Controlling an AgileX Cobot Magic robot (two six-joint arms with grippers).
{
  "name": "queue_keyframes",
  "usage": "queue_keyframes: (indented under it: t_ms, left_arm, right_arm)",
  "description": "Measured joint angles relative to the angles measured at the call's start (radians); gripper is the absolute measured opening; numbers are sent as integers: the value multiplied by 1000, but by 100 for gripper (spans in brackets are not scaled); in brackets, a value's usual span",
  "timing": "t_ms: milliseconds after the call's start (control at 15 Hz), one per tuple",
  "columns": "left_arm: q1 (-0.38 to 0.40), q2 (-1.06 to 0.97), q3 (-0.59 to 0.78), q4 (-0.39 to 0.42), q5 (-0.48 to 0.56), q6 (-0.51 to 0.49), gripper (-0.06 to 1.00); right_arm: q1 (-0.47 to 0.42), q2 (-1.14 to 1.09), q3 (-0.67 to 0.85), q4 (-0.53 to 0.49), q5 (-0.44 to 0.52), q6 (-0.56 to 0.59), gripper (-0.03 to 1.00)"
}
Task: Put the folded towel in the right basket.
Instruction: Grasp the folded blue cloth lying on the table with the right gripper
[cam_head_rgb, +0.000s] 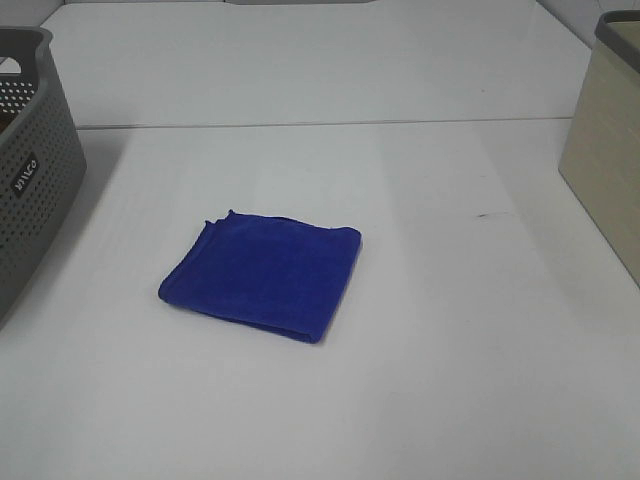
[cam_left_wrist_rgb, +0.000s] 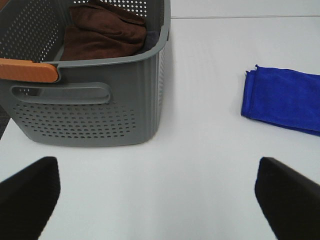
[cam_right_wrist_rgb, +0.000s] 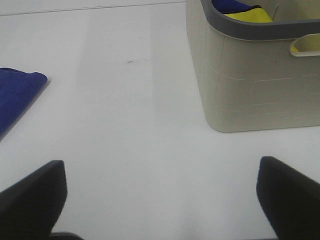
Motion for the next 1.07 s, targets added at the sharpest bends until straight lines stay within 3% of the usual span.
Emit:
queue_keyframes:
  t_ms: [1067]
  left_arm:
    - [0, 0, 0, 0, 0, 0, 99]
  right_arm:
    - [0, 0, 0, 0, 0, 0, 98]
